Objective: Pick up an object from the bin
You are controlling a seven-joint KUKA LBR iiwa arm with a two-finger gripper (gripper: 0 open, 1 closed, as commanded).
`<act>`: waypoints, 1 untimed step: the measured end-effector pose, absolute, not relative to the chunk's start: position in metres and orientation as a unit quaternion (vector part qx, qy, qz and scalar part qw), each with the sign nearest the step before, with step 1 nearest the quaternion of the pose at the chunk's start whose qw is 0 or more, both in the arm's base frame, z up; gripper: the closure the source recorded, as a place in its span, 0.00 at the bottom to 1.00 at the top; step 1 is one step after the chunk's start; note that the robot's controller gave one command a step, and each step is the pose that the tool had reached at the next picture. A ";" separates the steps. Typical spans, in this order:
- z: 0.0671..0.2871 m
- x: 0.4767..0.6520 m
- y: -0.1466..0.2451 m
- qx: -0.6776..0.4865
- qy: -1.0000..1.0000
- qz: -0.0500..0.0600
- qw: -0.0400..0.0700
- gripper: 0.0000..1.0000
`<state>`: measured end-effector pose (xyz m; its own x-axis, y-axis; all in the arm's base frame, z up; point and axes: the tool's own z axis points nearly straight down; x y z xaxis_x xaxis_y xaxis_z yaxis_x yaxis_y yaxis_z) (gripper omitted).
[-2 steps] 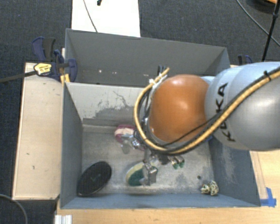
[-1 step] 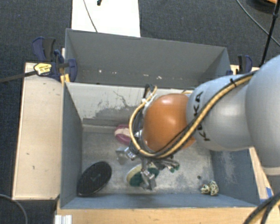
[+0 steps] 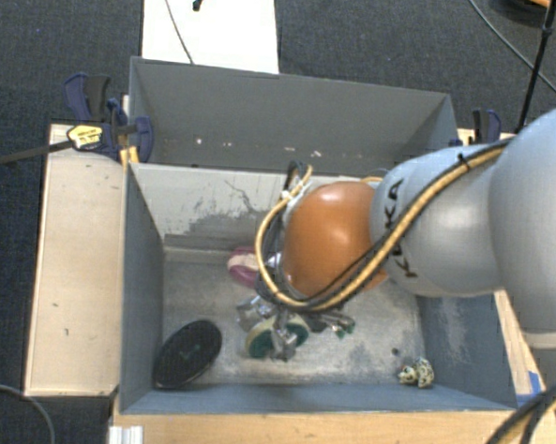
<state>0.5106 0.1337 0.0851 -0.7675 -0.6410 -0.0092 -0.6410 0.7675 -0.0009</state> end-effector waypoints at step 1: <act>0.252 0.516 0.142 -0.348 0.938 0.000 0.006 1.00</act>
Offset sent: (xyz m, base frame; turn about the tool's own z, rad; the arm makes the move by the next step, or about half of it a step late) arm 0.0032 0.0071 0.1615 -0.0186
